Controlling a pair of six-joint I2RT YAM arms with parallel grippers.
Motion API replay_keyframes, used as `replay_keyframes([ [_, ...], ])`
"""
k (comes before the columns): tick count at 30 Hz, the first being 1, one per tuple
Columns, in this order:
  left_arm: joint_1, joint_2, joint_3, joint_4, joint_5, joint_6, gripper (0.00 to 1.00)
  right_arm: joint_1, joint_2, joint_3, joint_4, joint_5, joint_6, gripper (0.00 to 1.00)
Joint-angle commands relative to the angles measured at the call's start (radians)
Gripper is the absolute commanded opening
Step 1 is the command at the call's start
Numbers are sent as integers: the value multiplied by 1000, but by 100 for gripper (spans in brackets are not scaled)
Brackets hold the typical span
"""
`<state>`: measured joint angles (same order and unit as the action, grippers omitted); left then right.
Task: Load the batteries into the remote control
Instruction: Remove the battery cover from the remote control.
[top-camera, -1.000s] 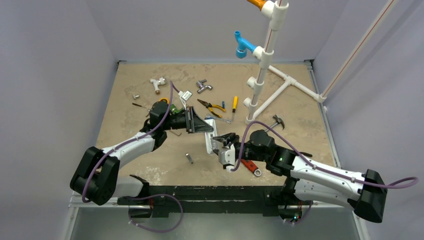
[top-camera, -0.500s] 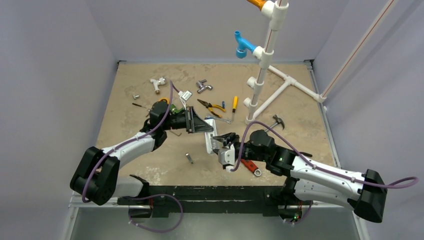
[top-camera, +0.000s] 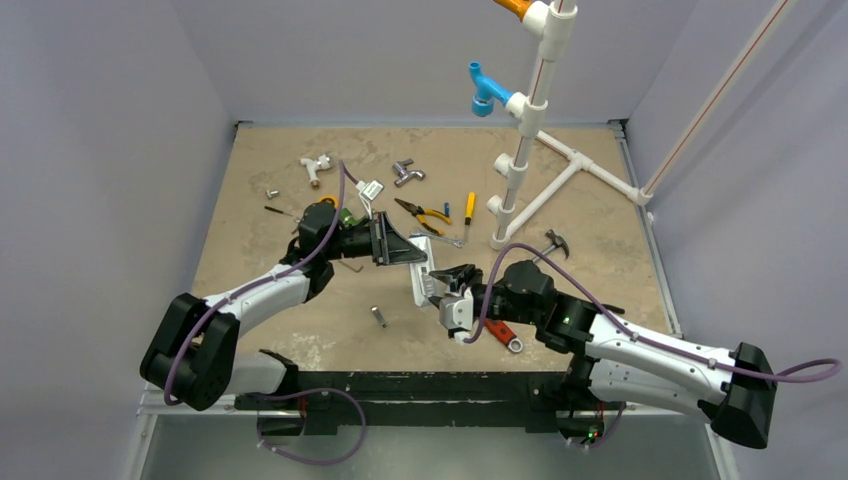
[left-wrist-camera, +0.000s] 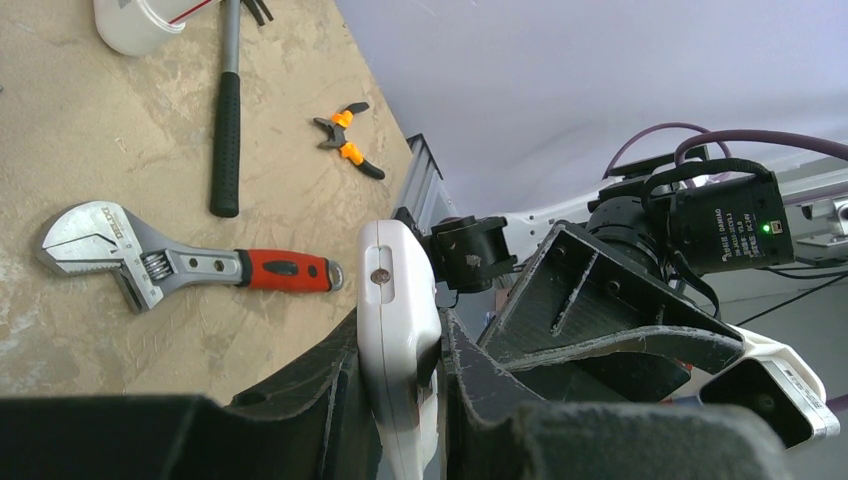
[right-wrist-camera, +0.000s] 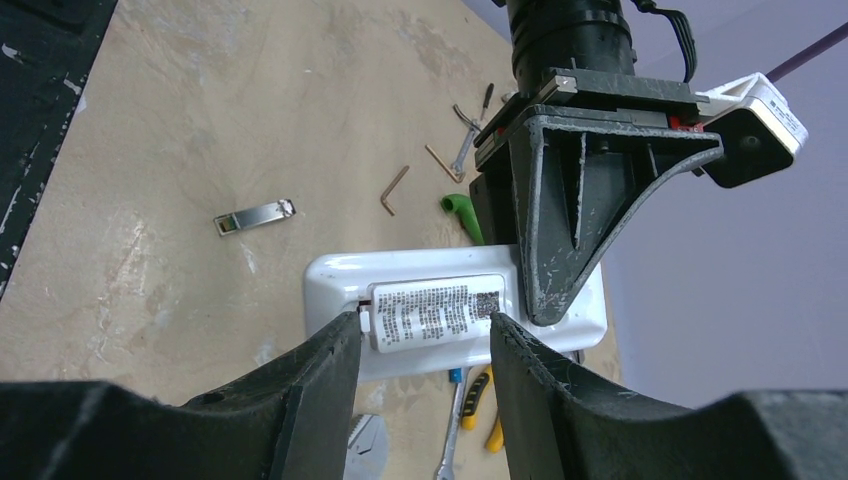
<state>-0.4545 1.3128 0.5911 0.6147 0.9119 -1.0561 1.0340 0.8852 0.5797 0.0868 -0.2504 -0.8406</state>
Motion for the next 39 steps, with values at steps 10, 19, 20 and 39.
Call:
replay_keyframes([
  [10,-5,0,13,61,30,-5,0,-3,-21,30,4,49,0,48],
  [19,-5,14,14,87,34,-19,0,-3,-20,27,35,59,3,48],
  [20,-6,14,13,88,34,-19,0,-3,-20,24,40,61,3,48],
  [39,-6,19,10,93,35,-21,0,-3,-49,19,39,97,-11,47],
])
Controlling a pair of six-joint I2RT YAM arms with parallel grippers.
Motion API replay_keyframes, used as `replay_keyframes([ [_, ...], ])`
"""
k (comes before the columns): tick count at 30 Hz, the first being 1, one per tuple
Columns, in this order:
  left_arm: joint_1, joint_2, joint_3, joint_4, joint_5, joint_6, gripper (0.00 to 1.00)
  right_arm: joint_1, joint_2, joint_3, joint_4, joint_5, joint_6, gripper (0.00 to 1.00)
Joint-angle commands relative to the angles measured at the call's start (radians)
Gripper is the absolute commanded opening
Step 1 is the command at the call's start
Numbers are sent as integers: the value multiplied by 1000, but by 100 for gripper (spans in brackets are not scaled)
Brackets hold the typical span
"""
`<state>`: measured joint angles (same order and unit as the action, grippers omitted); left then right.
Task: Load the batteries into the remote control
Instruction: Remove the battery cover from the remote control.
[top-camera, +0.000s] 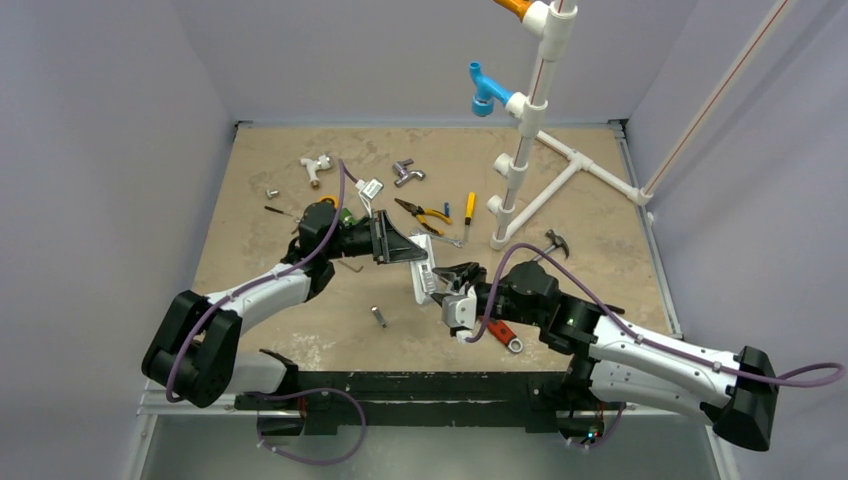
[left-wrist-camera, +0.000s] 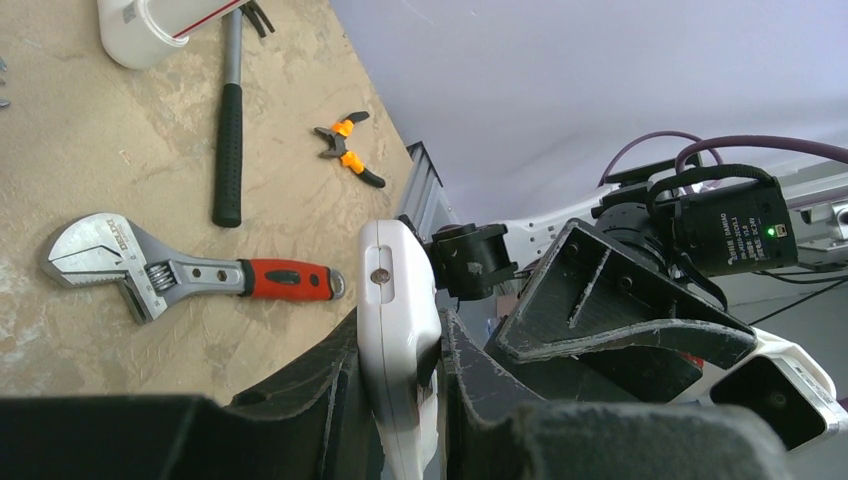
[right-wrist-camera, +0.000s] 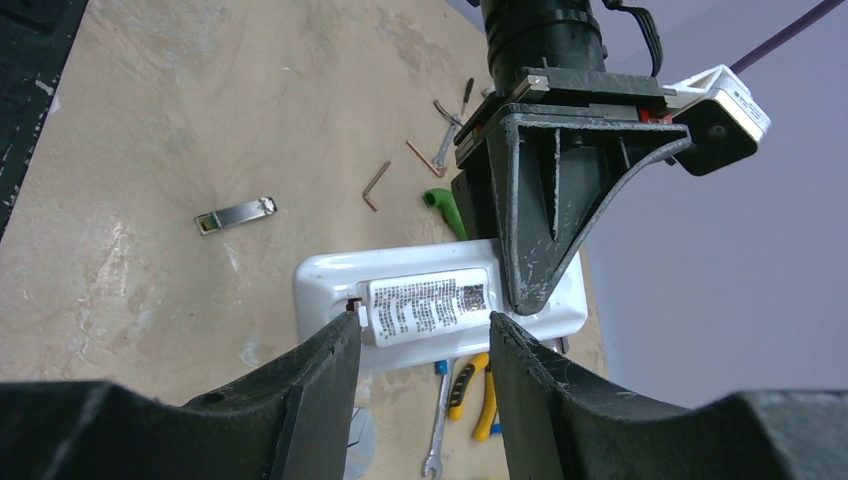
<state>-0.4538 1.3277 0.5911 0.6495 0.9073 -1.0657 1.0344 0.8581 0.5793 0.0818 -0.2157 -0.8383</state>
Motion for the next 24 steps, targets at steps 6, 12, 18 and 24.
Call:
replay_keyframes([
  [6,-6,1,12,62,41,-14,0,-3,-24,20,7,68,-17,47],
  [12,-6,8,17,72,43,-20,0,-4,-33,21,-25,89,-28,47],
  [18,-6,7,11,75,42,-22,0,-4,-38,15,-31,89,-25,47],
  [24,-6,1,9,74,41,-22,0,-3,-32,16,-32,69,-16,47],
])
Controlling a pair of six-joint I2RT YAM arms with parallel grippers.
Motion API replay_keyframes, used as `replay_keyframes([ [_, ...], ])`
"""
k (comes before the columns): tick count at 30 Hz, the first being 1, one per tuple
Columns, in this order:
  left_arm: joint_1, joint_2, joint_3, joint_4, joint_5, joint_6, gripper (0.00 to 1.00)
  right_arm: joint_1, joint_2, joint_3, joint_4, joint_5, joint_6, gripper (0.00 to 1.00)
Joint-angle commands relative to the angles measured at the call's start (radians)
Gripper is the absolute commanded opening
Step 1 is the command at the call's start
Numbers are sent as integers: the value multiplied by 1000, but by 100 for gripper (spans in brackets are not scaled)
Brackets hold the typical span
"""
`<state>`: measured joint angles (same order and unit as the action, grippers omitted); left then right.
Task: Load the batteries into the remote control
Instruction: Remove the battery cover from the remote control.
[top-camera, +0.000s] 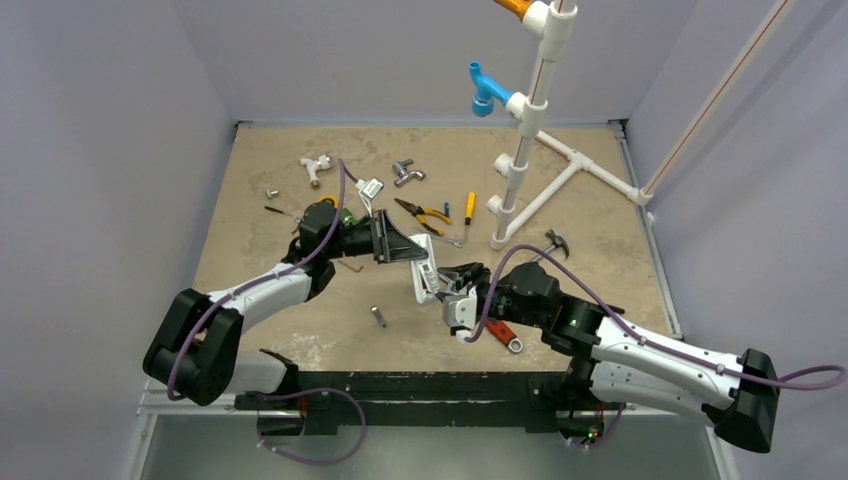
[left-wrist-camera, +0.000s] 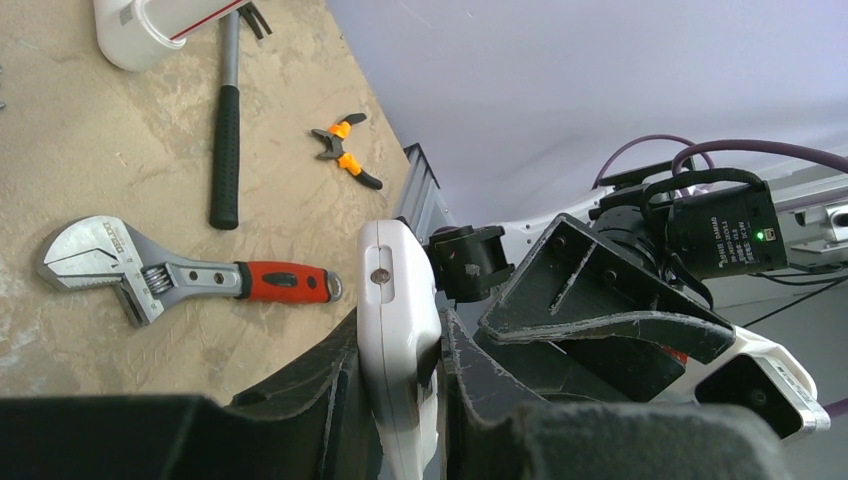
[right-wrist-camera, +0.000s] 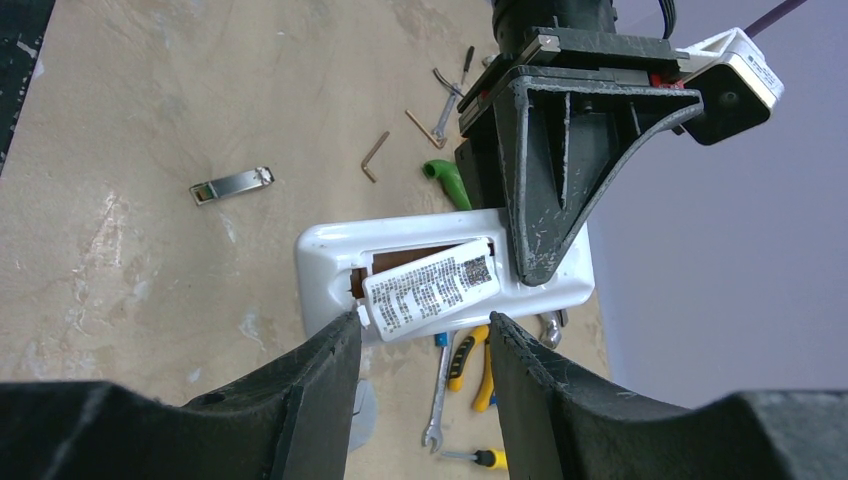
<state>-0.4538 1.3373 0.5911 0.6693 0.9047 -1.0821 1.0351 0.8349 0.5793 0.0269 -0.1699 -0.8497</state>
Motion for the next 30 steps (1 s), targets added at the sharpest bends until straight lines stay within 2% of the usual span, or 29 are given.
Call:
replay_keyframes([
  [1,-6,-7,9,55,43,-6,0,-4,-7,18,21,17,-2,47],
  [8,-6,1,9,65,39,-13,0,-4,-2,28,-1,-15,1,48],
  [16,-6,38,-15,150,36,-64,0,-4,-9,39,-23,-44,13,49],
  [23,-6,53,-30,195,17,-75,0,-4,-9,50,-56,-68,25,55],
  [30,-6,61,-44,254,5,-105,0,-4,6,62,-67,-80,27,56],
])
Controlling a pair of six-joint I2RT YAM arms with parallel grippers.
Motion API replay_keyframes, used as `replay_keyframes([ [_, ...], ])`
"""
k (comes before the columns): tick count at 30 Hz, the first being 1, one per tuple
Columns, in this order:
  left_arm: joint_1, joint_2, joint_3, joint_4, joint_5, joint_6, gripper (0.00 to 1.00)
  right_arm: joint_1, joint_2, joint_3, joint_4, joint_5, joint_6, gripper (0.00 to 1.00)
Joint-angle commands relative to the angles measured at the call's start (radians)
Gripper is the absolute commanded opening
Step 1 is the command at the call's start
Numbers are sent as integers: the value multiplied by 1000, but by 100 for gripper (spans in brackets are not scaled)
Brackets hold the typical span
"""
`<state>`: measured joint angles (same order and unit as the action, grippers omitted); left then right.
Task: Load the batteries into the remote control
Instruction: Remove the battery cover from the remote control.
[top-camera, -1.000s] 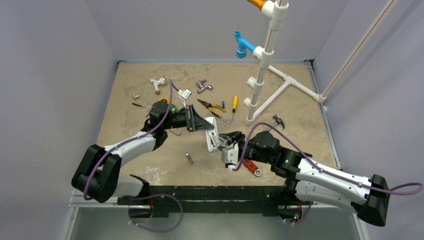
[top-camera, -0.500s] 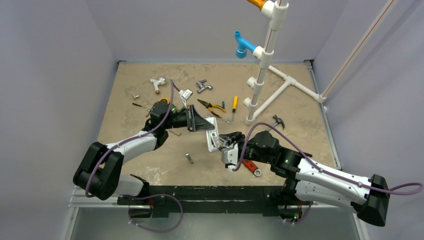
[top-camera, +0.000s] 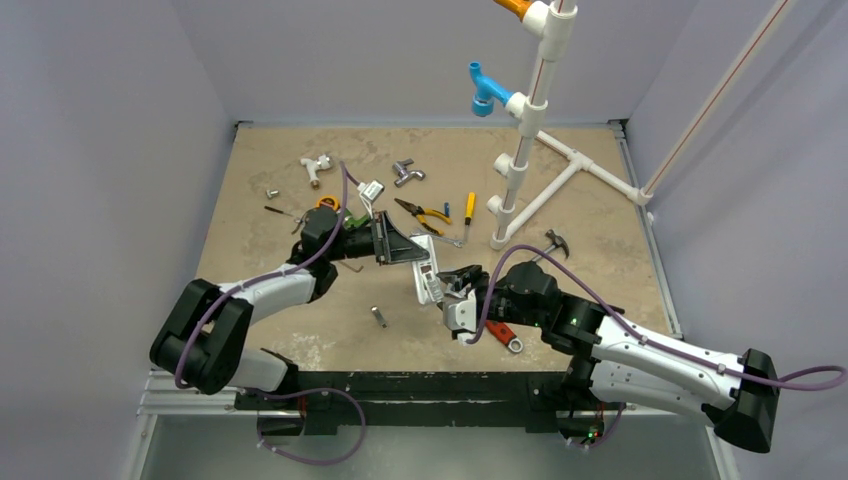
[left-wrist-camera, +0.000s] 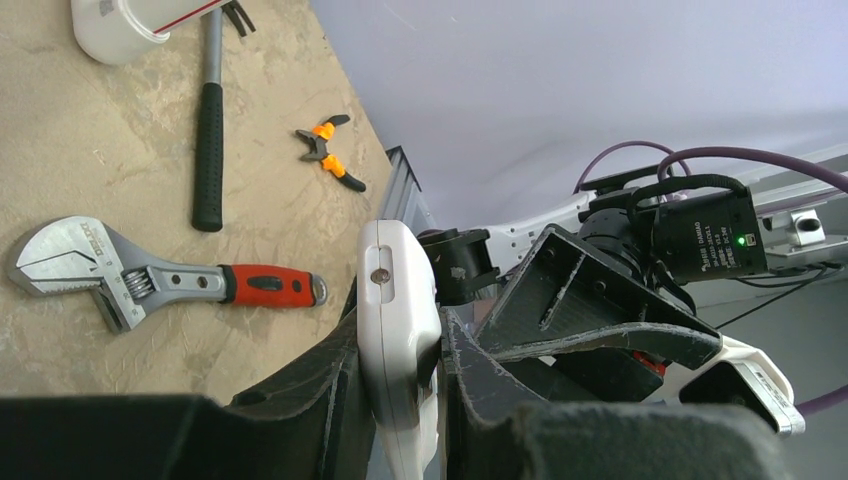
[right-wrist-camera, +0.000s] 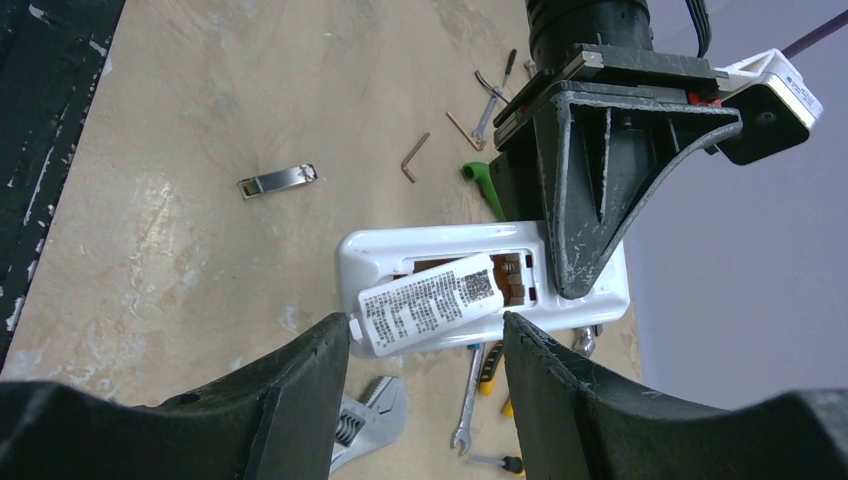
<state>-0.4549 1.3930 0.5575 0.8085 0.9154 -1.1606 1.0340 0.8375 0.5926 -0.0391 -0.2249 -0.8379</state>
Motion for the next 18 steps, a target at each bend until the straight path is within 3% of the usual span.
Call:
replay_keyframes([
  [1,-5,7,-11,122,-5,-31,0,-3,5,50,-1,-26,17,56],
  [18,-5,49,-41,187,7,-56,0,-3,-3,41,32,7,11,55],
])
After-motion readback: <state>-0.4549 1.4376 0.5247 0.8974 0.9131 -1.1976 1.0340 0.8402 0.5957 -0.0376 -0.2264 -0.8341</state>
